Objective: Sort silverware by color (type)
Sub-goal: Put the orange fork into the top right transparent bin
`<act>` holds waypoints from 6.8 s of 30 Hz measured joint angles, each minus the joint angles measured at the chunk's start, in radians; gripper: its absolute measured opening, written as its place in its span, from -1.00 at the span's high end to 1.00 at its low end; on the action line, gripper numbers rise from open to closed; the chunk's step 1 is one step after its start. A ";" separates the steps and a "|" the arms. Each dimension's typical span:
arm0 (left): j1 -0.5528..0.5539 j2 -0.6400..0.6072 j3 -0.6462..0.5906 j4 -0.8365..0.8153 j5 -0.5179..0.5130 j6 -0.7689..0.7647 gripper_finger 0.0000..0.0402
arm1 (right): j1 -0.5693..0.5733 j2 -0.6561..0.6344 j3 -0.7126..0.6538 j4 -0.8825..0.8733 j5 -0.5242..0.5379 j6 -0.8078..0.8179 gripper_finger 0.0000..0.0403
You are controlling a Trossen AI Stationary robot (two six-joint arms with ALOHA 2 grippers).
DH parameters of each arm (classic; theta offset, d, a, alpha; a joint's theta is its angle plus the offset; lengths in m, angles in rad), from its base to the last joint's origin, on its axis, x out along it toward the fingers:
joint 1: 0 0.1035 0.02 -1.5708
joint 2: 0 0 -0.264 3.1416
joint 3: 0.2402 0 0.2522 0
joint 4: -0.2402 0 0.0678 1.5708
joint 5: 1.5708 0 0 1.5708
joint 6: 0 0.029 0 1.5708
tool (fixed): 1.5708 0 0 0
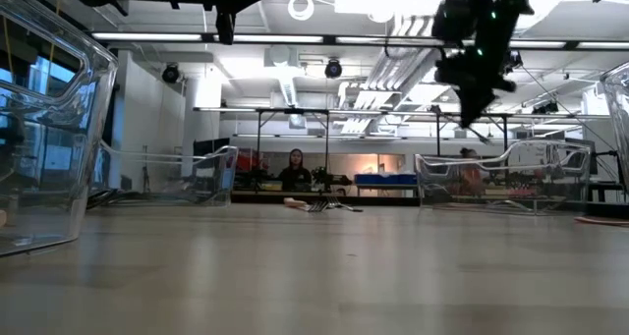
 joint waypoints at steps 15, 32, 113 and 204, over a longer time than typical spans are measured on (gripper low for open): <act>0.000 0.000 0.000 -0.014 0.000 0.001 1.00 | -0.148 0.026 -0.204 0.044 -0.174 0.000 1.00; 0.000 0.000 0.000 -0.013 0.000 -0.008 1.00 | -0.147 0.317 -0.167 0.059 -0.207 -0.044 1.00; 0.027 0.000 0.000 -0.008 -0.024 -0.001 1.00 | 0.089 -0.125 -0.167 0.944 -0.832 -0.023 0.98; -0.018 -0.161 -0.105 -0.001 -0.024 0.029 1.00 | 0.752 -0.254 -0.365 -0.182 -0.377 0.742 0.89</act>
